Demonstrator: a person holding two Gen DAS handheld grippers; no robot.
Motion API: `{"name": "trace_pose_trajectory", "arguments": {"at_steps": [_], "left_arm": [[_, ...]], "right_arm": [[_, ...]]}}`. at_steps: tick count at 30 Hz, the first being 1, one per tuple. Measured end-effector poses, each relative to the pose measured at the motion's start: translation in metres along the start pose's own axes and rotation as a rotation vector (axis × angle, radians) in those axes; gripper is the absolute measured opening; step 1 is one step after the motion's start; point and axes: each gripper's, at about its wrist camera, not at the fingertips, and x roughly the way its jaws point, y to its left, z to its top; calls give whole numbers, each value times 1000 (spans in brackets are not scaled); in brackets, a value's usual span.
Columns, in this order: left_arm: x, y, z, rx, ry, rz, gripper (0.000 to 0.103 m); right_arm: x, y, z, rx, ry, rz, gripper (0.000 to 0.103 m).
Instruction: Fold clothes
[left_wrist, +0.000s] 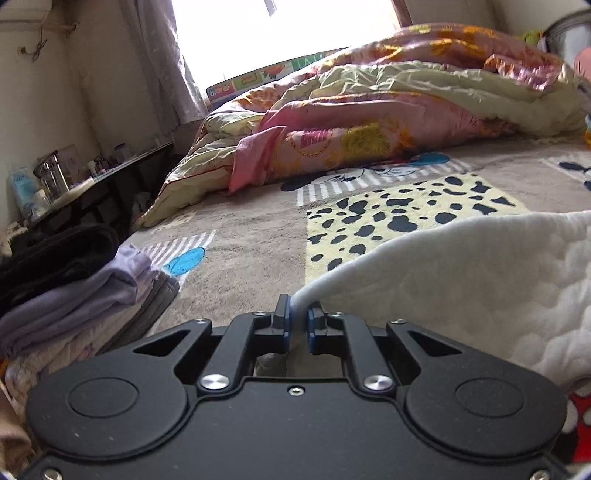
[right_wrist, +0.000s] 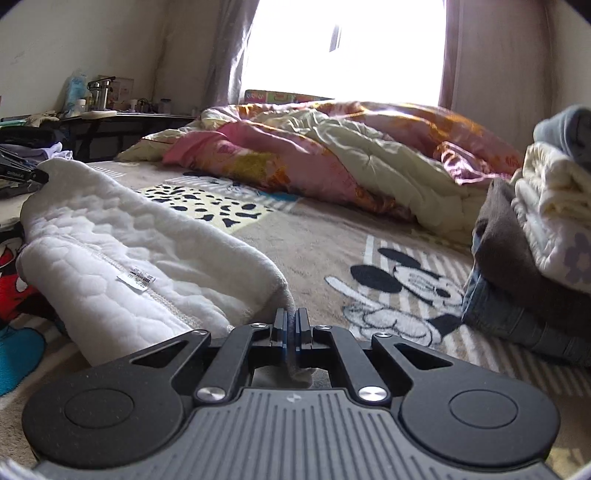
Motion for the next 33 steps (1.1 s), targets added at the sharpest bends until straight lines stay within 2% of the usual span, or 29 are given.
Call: {"name": "trace_pose_trajectory", "arguments": {"at_steps": [6,11,19,21,22,23,25,26,29,33], "left_arm": [[16,-20,5,72,12,55,8],[25,-29,5,91,6,89,8],[43,-34,0,127,98,103,10],[45,-29,-2,85,90,135,23],[45,-25,-3,57,83,159,41],[42,-15,-2,5,63,209,50],[32,13,0,-129,30,274,50],[27,27,-1,-201,24,275,50],[20,63,-10,-421,28,188,49],[16,82,-32,-673,77,-29,49]], "right_arm": [[9,-10,-1,60,40,14,4],[14,-11,-3,72,70,14,4],[20,-16,-3,98,99,40,4],[21,-15,-3,96,110,37,5],[22,-15,-4,95,113,35,5],[22,-14,-3,95,115,31,8],[21,-15,-3,104,113,22,17],[21,-17,-3,113,113,20,20],[20,-20,-4,130,108,15,27],[19,-20,-4,131,99,12,28]]}}
